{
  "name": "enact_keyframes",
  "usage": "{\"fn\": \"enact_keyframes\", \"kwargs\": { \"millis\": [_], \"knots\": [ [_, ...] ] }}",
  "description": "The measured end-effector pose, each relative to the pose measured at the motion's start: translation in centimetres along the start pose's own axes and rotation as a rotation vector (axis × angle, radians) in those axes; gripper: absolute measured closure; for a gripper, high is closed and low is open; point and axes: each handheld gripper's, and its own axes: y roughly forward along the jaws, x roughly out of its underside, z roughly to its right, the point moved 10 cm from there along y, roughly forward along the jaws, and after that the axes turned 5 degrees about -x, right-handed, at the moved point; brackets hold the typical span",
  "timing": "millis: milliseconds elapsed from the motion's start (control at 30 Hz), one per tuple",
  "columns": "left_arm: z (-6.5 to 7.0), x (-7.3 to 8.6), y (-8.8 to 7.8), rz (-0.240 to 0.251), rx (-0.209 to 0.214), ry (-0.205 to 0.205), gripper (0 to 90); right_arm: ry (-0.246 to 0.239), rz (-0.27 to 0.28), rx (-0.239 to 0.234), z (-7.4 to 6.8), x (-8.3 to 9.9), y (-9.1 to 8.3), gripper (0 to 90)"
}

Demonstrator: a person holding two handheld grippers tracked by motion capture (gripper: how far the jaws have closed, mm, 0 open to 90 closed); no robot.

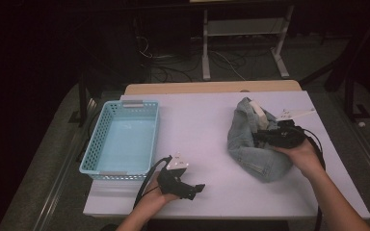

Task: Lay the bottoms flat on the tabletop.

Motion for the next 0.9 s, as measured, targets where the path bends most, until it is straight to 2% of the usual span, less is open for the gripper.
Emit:
{"fn": "enact_keyframes", "kwargs": {
  "millis": [133, 367, 533, 900],
  "knots": [
    [0.0, -0.1, 0.0, 0.004, 0.0, -0.005, 6.1, -0.001, 0.016, -0.007, 0.0, -0.3, 0.0, 86.5],
    [0.0, -0.1, 0.1, 0.0, 0.002, 0.001, 6.2, 0.001, 0.061, -0.009, 0.0, -0.9, -0.8, 87.1],
    [0.0, -0.1, 0.1, 0.002, 0.0, 0.0, 6.1, 0.002, 0.143, -0.026, -0.6, -2.7, -2.3, 87.3],
    [0.0, -0.1, 0.2, 0.001, 0.0, 0.003, 6.2, -0.012, 0.233, -0.045, -1.6, -5.4, -3.7, 87.4]
  ]
}}
